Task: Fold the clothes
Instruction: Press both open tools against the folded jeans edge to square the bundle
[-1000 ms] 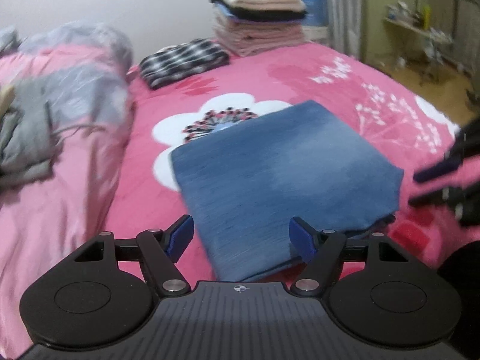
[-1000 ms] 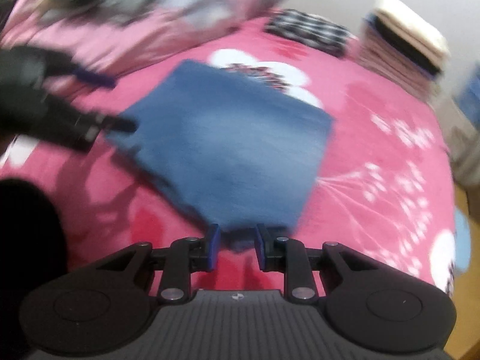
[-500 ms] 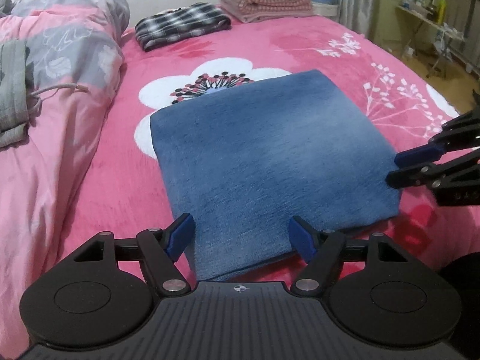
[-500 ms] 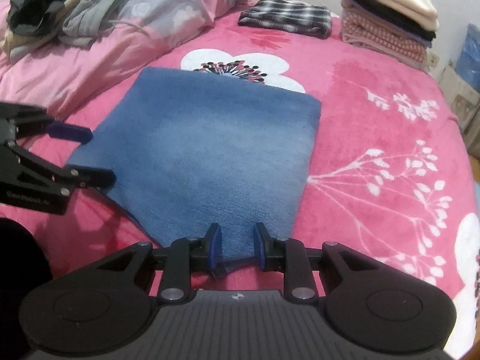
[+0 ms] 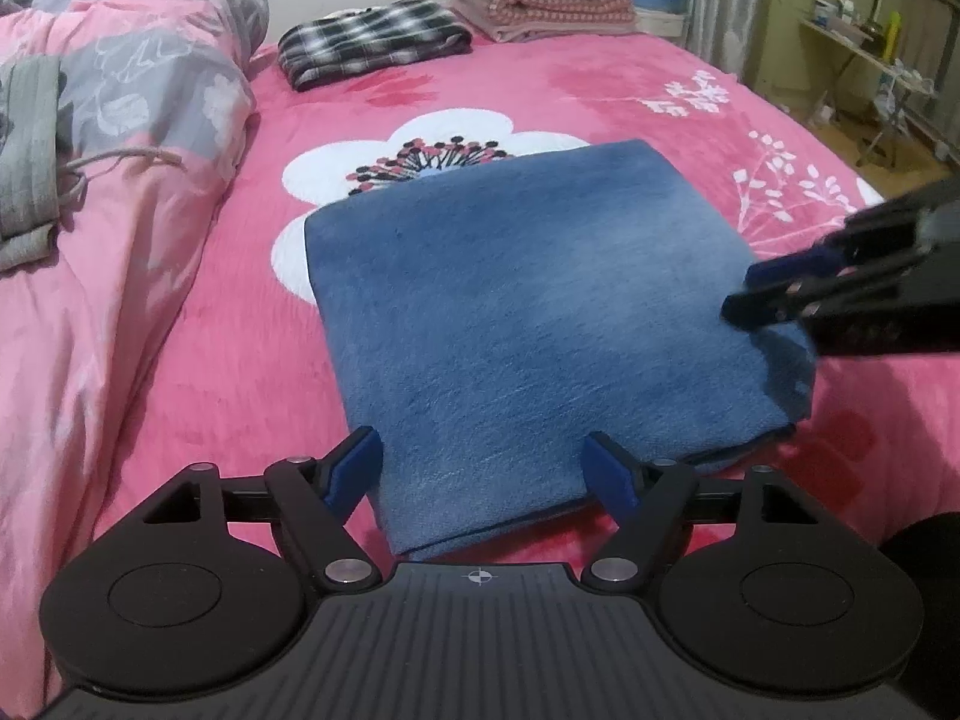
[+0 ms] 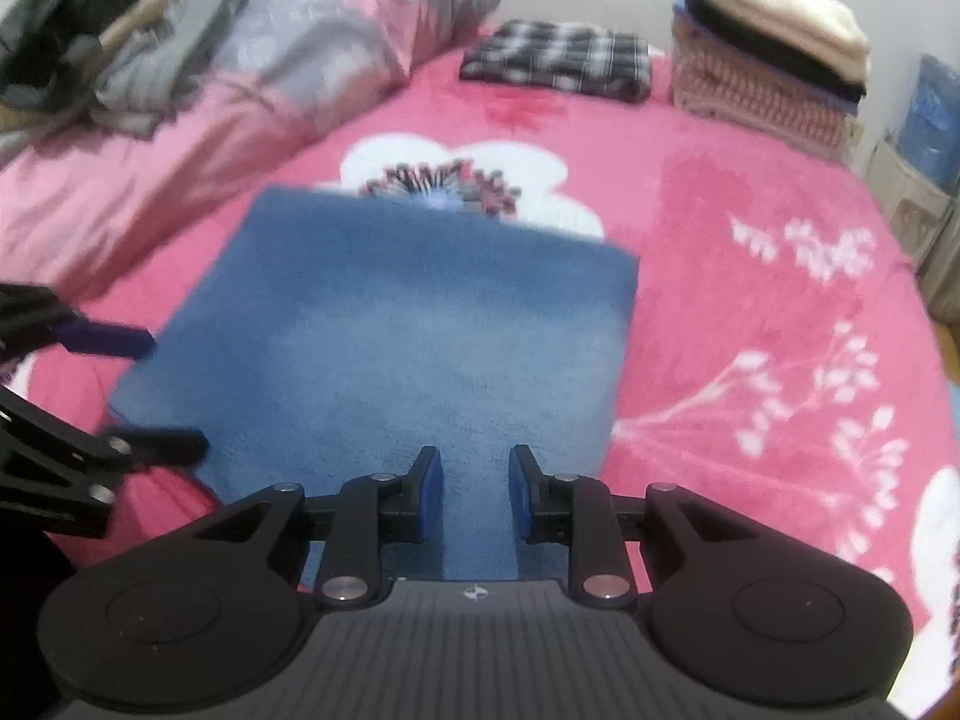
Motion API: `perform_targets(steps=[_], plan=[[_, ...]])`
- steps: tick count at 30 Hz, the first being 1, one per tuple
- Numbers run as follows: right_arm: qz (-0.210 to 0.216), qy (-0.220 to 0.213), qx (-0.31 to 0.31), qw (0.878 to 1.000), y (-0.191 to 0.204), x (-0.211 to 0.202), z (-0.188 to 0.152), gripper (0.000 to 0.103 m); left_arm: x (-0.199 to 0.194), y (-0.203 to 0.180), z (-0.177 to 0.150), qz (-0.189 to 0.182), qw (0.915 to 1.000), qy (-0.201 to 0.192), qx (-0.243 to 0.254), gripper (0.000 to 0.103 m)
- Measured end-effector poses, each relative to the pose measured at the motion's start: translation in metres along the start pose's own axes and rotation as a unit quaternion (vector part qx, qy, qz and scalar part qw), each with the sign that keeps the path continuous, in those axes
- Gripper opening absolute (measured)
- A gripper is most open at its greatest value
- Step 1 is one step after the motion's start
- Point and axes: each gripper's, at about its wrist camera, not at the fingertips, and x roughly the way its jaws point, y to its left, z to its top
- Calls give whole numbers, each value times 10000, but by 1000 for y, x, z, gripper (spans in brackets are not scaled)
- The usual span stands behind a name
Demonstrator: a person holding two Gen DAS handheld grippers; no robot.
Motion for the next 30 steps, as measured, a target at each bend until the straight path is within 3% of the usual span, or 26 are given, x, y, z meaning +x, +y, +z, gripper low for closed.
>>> perform_targets(steps=[8,22,30], plan=[[80,5,289,9995,-5,3,-2,29,1,5,1,-55,9997,93,-217,79],[-11,-16,247,9997,4,6,-4,45,6,20,-3,-235,9946,387,-934,85],[-17,-32,165,9999,9,7,-5,54,6,23,-6,-276,9931,417,-1061,85]])
